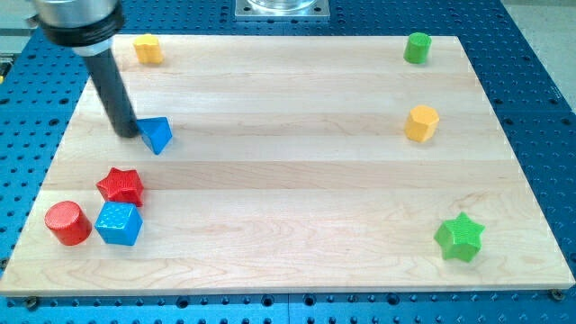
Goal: Push the blue triangle into the red star
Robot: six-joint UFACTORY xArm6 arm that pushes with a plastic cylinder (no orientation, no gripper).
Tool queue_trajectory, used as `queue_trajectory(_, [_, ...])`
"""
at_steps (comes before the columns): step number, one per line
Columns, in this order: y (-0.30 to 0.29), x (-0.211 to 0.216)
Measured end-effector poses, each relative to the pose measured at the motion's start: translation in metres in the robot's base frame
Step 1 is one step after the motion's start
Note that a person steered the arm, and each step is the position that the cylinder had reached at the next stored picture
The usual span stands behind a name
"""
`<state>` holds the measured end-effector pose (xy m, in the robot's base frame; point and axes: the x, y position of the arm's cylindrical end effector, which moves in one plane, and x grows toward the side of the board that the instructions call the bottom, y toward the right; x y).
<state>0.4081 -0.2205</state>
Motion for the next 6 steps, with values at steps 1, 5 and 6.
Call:
queue_trajectory(1, [0.024,-0.044])
queue_trajectory(5, [0.019,0.074])
queue_trajectory(6, [0.073,0.049])
